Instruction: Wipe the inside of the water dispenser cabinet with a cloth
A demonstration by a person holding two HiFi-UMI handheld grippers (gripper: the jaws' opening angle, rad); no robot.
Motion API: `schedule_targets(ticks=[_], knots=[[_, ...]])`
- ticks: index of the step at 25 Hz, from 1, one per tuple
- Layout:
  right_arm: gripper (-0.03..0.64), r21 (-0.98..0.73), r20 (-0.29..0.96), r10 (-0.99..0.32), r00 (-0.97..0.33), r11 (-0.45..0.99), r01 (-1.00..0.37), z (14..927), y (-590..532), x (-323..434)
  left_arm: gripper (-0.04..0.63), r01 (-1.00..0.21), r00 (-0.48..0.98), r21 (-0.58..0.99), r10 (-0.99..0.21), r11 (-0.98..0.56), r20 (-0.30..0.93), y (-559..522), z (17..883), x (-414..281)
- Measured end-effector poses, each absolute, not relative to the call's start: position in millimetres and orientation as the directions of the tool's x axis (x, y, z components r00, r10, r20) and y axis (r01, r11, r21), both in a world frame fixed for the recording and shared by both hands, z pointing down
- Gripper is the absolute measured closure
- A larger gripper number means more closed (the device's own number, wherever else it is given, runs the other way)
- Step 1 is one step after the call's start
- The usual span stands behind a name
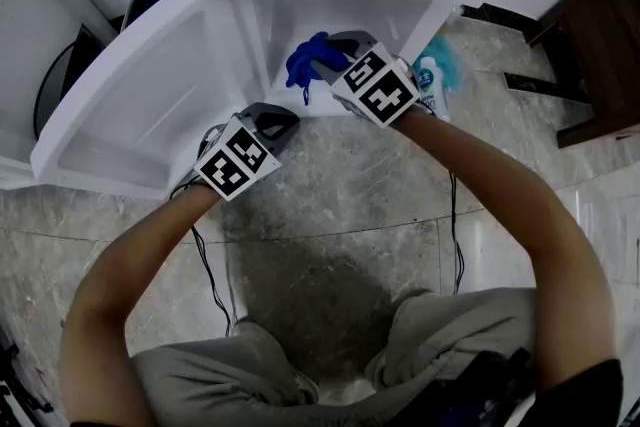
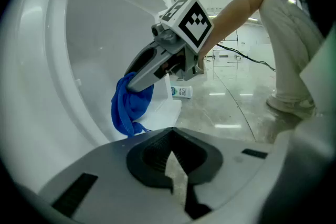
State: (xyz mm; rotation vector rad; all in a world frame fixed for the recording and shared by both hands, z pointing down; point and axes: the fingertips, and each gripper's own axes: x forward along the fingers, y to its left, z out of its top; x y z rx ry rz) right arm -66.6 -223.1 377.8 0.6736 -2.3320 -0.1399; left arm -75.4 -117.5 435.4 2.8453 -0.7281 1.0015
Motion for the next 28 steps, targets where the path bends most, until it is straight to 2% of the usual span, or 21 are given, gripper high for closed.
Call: schedule_targets(ticks=[7, 12, 19, 25, 28], knots=[[0.502, 0.353, 0.677, -0.492, -0.547, 0.870, -0.344, 427.8, -248.1, -96.9, 0.589, -0.458, 0.707, -0.064, -0.406, -0.887, 0.579, -121.5, 442.3, -78.2], [0.502, 0.329, 0.653, -0.518, -0.552, 0.851, -0.410, 448.6, -272.8, -118.1, 0.589, -0.497, 0.704, -0.032, -0.425, -0.867, 0.569, -127.4, 448.7, -95.1], [0.502, 0.390, 0.627, -0.596, -0.501, 0.797, -0.461, 451.8, -332.0, -129.0, 0.589, -0.573, 0.698, 0.047, -0.457, -0.818, 0.552, -136.0, 451.4, -115.4], [0.503, 0.352, 0.610, -0.604, -0.514, 0.787, -0.507, 451.4, -326.1, -125.3, 0.589, -0.580, 0.692, 0.057, -0.454, -0.813, 0.561, -136.3, 455.3, -118.9], [0.505, 0.338, 0.630, -0.561, -0.537, 0.821, -0.461, 450.5, -302.6, -125.4, 0.589, -0.589, 0.702, 0.086, -0.456, -0.804, 0.547, -139.5, 454.0, -114.8]])
